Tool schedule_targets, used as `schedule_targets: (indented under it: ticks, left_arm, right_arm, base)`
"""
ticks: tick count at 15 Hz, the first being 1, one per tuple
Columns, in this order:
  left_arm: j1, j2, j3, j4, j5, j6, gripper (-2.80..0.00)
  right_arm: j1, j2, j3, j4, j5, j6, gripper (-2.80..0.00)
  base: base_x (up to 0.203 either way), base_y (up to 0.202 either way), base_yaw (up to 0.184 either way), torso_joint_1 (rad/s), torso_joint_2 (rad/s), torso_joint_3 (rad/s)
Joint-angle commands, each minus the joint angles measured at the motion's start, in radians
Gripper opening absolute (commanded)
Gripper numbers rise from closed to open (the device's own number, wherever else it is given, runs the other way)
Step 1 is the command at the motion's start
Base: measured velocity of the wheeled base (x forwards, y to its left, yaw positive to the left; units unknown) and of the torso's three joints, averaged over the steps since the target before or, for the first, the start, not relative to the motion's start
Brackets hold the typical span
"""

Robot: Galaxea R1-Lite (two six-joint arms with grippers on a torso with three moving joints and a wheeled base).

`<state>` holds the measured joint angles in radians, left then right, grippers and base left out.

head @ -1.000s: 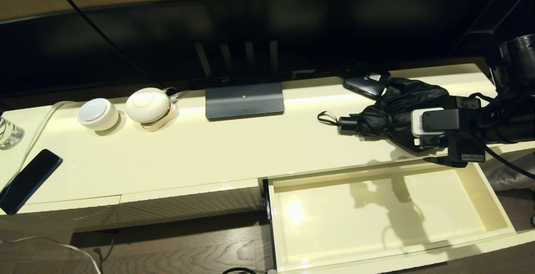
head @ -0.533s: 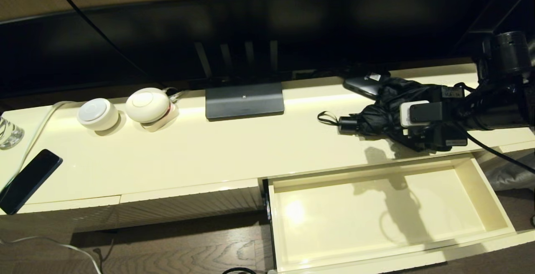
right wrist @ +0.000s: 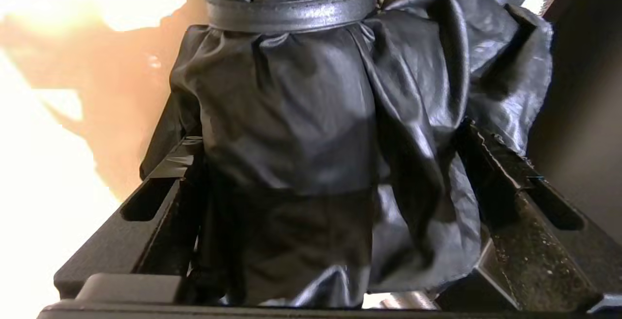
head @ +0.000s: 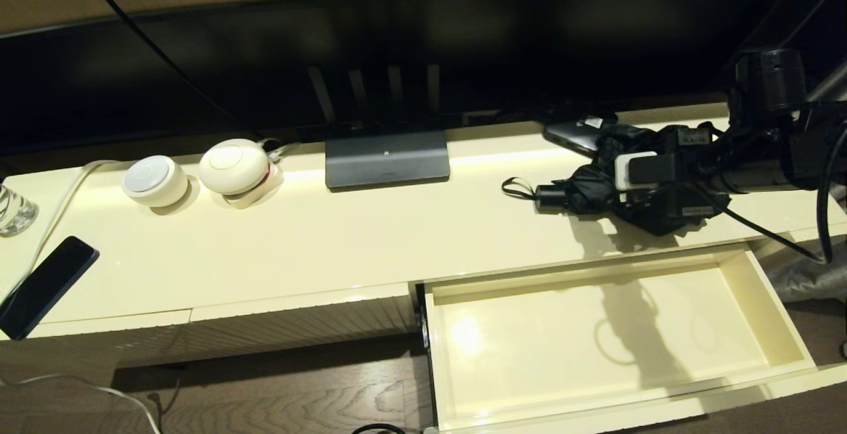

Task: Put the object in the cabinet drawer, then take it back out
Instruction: Put the umbrella in the drawer

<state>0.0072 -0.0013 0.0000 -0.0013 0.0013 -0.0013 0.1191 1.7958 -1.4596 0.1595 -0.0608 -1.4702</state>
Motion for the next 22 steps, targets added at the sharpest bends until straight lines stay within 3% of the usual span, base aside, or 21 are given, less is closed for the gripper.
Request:
schedule_targets:
  ticks: [1, 6, 7, 16, 22]
  left_arm:
    - [0.000, 0.001, 0.003, 0.001, 0.000, 0.000, -2.80]
    - [0.000, 0.001, 0.003, 0.001, 0.000, 0.000, -2.80]
    - [0.000, 0.001, 0.003, 0.000, 0.000, 0.000, -2.80]
    - [0.000, 0.001, 0.003, 0.000, 0.000, 0.000, -2.80]
    - [0.000, 0.001, 0.003, 0.000, 0.000, 0.000, -2.80]
  right_arm:
    - [0.001, 0.023, -0.002, -0.001, -0.001, -0.006, 0.00]
    - [0.001, 0.033, -0.016, -0.003, -0.001, -0.004, 0.00]
    - [0.002, 0.034, -0.016, -0.003, -0.003, -0.004, -2.80]
    - [0.002, -0.010, 0.044, 0.003, -0.008, 0.006, -2.80]
    - [0.008, -0.110, 0.150, 0.000, -0.006, 0.112, -2.80]
  base:
    - [0.000, 0.000, 0.000, 0.000, 0.00, 0.000]
    - [0.000, 0.000, 0.000, 0.000, 0.00, 0.000]
    - [0.000, 0.000, 0.000, 0.000, 0.00, 0.000]
    - [0.000, 0.000, 0.000, 0.000, 0.00, 0.000]
    - [0.000, 0.000, 0.000, 0.000, 0.00, 0.000]
